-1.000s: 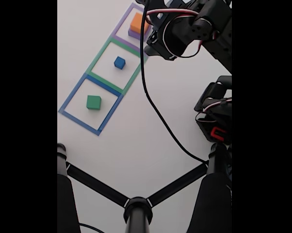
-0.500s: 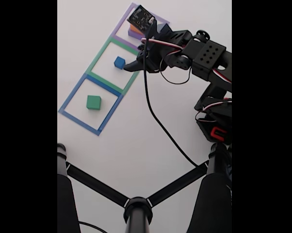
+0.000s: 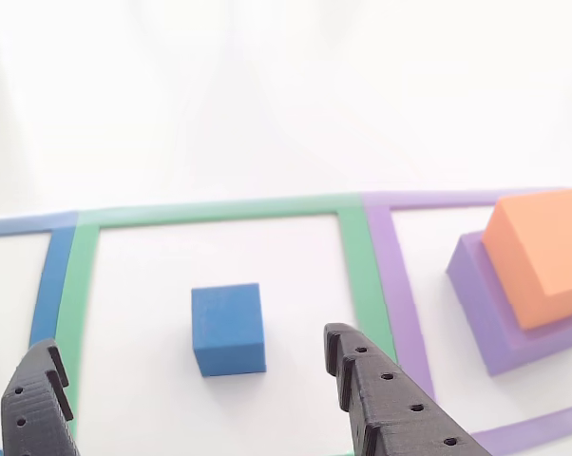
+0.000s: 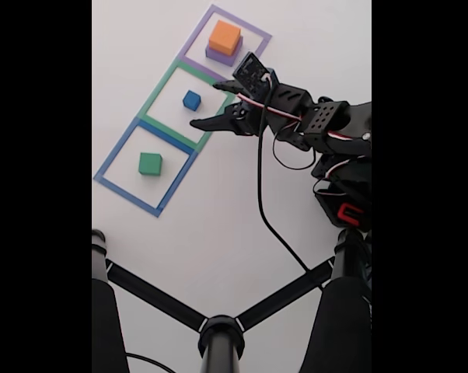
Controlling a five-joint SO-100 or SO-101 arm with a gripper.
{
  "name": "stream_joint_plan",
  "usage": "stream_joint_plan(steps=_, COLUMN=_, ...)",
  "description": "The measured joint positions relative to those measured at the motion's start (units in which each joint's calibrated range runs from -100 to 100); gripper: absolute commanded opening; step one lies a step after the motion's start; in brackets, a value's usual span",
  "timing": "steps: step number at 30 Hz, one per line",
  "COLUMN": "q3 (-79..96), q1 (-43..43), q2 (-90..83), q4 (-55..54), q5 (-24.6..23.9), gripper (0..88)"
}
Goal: Tower of hanoi
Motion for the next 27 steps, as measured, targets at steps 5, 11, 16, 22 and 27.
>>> stream_joint_plan(steps=5, q3=-0.9, q1=0.0, q2=14.4, q4=-14.0, q5=0.0, gripper=32.0)
stream_joint_plan(steps=11, q3=-6.8, q1=0.0, q2=30.1, q4=-25.9, q5=0.0, gripper=31.3)
stream_joint_plan(steps=16, q3=-10.2, q1=0.0, q2=39.1, q4=-32.2, q5=0.0, gripper=30.9)
stream_joint_plan(steps=22, q3=-12.4, q1=0.0, q2=45.3, q4=-36.7, q5=0.0, gripper=30.1)
stream_joint_plan(steps=27, q3=-15.5, q1=0.0, q2=48.7, q4=-37.2, q5=0.0, gripper=29.2)
